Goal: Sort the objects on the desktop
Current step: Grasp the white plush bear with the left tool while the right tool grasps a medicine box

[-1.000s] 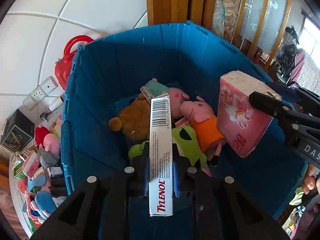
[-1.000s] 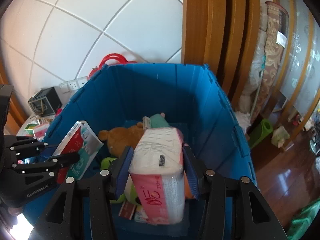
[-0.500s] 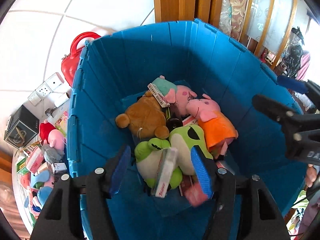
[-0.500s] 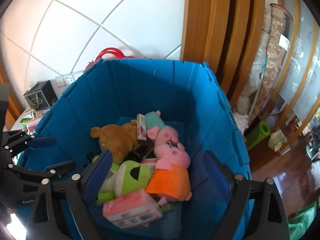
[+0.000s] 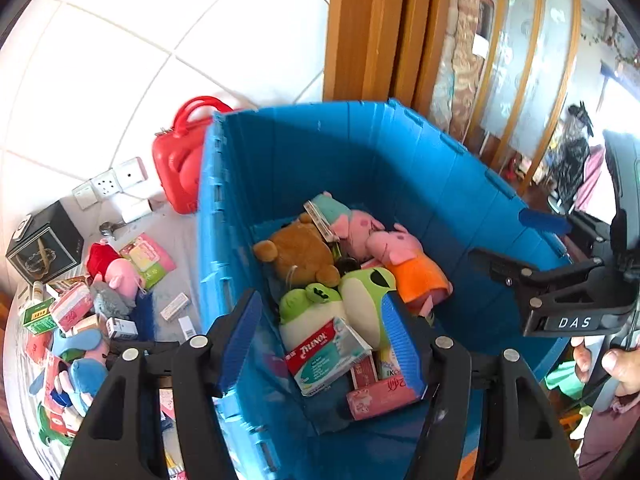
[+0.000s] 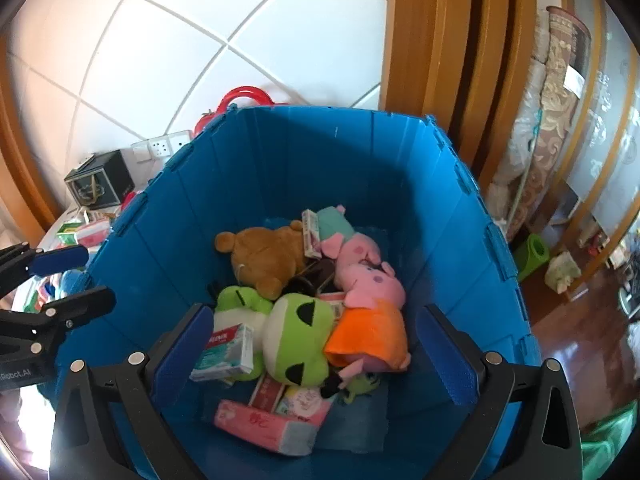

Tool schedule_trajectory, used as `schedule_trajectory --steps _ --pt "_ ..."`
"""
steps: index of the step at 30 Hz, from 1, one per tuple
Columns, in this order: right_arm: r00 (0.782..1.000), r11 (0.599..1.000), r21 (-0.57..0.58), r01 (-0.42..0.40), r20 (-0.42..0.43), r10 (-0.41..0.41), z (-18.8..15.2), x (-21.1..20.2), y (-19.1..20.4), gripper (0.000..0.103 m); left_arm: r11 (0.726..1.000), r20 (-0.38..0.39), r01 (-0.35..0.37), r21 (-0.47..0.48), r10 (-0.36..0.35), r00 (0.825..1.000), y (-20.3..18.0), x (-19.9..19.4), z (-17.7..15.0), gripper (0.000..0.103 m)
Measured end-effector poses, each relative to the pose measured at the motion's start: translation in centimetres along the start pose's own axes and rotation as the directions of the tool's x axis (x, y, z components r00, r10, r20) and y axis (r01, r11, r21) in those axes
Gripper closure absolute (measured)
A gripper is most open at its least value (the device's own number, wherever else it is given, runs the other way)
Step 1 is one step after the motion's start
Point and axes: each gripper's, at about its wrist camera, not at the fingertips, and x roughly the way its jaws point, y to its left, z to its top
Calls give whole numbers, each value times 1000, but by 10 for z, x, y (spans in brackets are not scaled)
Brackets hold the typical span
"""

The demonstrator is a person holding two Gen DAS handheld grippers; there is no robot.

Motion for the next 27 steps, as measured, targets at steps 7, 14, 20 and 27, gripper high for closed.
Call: schedule_trajectory --steps 7,14,20,27 --pt "995 998 -25 -59 78 60 -12 -23 53 0 996 98 -89 -4 89 991 56 -47 -41 41" --pt "964 982 -32 -188 184 191 -13 -50 123 0 946 115 -264 -185 288 951 178 -100 -111 41" --pt "938 961 -61 -271 207 278 -17 -53 195 0 825 1 -438 -358 469 883 284 -123 -192 41" --pt "927 945 -129 -300 194 321 -28 -39 279 0 762 -113 -519 -388 520 847 343 -107 -268 41"
